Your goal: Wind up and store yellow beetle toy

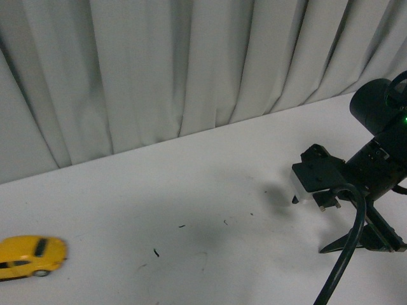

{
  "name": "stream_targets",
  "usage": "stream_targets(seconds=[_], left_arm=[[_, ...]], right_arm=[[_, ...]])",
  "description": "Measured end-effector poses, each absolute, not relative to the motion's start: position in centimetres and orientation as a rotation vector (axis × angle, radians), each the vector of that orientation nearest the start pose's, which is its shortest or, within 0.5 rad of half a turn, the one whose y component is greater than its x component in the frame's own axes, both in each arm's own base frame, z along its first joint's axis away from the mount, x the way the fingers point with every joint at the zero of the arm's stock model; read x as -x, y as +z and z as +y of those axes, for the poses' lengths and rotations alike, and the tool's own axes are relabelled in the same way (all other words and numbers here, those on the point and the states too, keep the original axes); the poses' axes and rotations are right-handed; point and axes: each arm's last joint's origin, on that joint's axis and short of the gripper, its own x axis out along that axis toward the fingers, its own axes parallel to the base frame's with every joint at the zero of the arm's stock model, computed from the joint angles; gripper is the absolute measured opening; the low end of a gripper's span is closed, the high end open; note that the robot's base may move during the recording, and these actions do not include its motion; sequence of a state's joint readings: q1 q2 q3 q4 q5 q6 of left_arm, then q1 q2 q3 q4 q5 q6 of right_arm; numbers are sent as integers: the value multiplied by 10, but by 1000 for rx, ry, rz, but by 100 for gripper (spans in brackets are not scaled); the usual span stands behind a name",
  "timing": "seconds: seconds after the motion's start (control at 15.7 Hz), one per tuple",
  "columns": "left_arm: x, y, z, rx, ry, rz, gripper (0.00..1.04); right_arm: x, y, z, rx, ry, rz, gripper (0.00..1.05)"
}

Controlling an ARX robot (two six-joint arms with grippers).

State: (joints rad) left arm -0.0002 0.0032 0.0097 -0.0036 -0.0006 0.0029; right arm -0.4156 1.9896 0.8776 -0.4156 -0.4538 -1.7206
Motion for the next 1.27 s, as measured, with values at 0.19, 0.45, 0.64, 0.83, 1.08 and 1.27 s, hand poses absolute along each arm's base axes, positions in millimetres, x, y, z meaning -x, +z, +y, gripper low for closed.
stream_targets(seconds=[0.19,0.45,0.64,0.83,1.08,1.27], left_arm=[[-97,166,0,-3,0,-3,98],[-97,166,0,-3,0,-3,98],[-97,166,0,-3,0,-3,98],[-97,166,0,-3,1,-3,98],[-97,166,0,-3,0,-3,98],[-97,166,0,-3,0,-3,98]], right_arm=[[-274,58,-106,803,1084,889,98],[-278,60,-102,824,1087,863,98],[-287,70,-95,876,1096,827,98],[-309,113,-91,984,1048,724,98],[-333,179,-79,1101,963,571,98],[-334,217,-63,1155,915,489,98]])
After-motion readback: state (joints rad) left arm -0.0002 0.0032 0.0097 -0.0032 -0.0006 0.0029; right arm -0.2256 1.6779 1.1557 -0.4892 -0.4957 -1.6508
